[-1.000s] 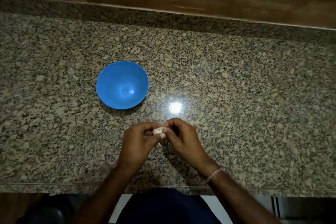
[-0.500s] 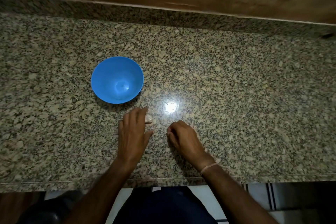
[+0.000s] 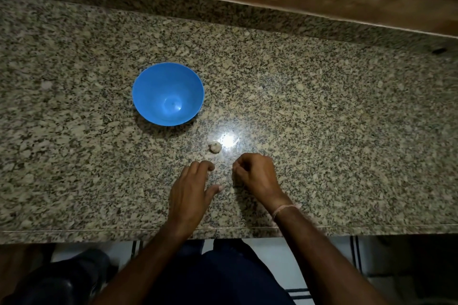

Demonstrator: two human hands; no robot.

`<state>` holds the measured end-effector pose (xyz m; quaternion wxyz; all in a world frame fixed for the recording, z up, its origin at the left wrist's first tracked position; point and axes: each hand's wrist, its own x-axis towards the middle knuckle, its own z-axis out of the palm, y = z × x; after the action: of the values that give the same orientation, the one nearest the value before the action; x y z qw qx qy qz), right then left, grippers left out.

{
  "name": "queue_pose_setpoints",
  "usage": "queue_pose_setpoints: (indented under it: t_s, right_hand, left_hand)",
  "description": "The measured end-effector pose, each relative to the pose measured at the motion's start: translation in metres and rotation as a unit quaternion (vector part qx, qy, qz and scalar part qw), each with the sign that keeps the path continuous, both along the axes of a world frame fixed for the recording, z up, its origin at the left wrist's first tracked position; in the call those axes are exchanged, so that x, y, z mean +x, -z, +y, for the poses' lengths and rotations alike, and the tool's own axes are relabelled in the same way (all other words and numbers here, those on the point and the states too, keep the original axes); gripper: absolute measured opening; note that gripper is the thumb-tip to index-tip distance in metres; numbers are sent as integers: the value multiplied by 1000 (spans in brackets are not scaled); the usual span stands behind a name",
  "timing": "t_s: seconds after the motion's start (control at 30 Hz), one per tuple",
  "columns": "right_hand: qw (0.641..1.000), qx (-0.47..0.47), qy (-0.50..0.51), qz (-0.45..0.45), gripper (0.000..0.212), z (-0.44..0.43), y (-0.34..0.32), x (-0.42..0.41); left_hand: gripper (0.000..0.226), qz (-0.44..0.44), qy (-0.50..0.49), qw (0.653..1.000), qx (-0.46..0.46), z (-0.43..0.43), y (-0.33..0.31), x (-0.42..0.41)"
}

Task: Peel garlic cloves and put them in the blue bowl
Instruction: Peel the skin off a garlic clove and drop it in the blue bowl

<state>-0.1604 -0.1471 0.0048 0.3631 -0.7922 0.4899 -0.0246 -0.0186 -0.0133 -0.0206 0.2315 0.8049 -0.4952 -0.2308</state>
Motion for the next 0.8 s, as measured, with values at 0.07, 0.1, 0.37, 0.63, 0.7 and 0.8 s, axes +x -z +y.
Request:
queue_pose_setpoints:
  t_s: [0.07, 0.1, 0.37, 0.63, 0.7, 0.8]
  right_hand:
    - [1000, -3, 7, 7, 11, 3, -1, 1]
    - [1000, -8, 10, 12, 11, 4, -1, 2]
    - [876, 361, 243, -208, 14, 22, -11, -2]
    - [878, 291, 249, -286, 14, 42, -13, -1]
    - [930, 172, 175, -272, 12, 43, -8, -4]
    - [957, 82, 120, -252, 12, 38, -2, -10]
  left_hand:
    - [43, 6, 0, 1000, 1, 1, -1, 0]
    - [42, 8, 0, 1000, 1, 1, -2, -1]
    - [6, 327, -150, 932, -31, -17, -12, -11]
    - [18, 426, -234, 873, -49, -21, -26, -29]
    - [24, 436, -238, 867, -43, -22, -33, -37]
    - [31, 477, -272, 836, 7, -27, -39, -45]
